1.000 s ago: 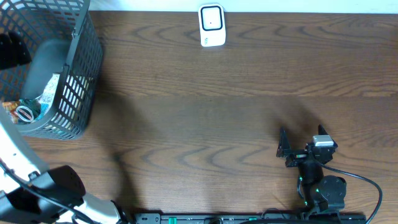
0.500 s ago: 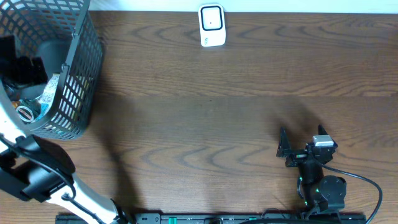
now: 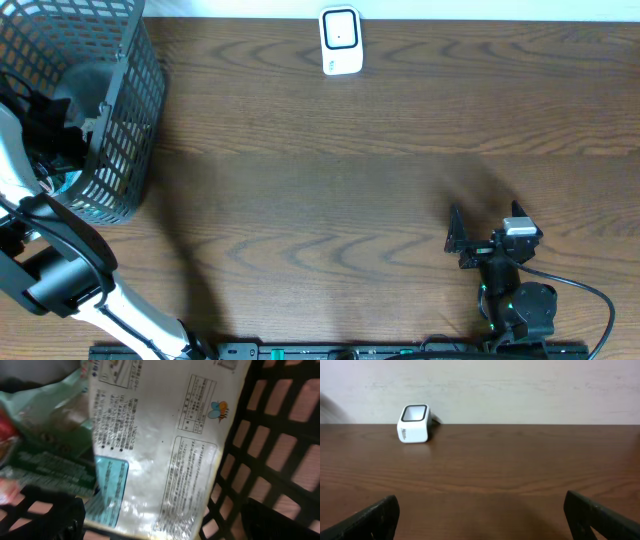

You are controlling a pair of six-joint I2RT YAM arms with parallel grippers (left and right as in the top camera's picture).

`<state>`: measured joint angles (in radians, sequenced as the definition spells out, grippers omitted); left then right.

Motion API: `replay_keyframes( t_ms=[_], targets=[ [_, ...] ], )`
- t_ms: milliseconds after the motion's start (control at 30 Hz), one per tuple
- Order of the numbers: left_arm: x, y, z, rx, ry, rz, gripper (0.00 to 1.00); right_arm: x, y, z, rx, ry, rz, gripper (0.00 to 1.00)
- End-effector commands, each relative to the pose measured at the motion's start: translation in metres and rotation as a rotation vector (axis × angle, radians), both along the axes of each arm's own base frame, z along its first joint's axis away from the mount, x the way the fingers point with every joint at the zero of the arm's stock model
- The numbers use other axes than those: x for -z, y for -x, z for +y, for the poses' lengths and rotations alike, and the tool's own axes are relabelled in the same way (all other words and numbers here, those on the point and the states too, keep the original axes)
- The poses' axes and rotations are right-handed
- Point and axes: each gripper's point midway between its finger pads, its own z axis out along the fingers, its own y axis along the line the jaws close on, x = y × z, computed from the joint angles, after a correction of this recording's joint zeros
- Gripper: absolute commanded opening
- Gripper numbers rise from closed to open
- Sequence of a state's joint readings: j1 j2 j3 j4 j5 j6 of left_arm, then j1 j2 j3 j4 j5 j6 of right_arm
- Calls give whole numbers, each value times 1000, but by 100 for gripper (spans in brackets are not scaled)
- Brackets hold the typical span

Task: Scan the item barcode
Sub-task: 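Grasp the white-and-yellow snack bag in the basket with the left gripper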

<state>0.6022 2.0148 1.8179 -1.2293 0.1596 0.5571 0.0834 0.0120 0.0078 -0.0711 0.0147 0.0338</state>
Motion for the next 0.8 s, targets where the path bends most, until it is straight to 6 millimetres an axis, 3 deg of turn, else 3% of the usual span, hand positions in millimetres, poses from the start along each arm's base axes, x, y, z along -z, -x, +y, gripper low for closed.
replay_keyframes(
  t_ms=[0, 167, 533, 767],
  targets=[
    [9, -4, -6, 40, 37, -15, 98, 0, 0, -1, 6, -10, 0, 99],
    [11, -21, -5, 45, 48, -89, 98, 0, 0, -1, 6, -10, 0, 99],
    [61, -16, -2, 53, 94, 24, 98, 0, 0, -1, 6, -10, 0, 99],
    [78, -12, 2, 79, 80, 71, 98, 0, 0, -1, 6, -10, 0, 99]
  ],
)
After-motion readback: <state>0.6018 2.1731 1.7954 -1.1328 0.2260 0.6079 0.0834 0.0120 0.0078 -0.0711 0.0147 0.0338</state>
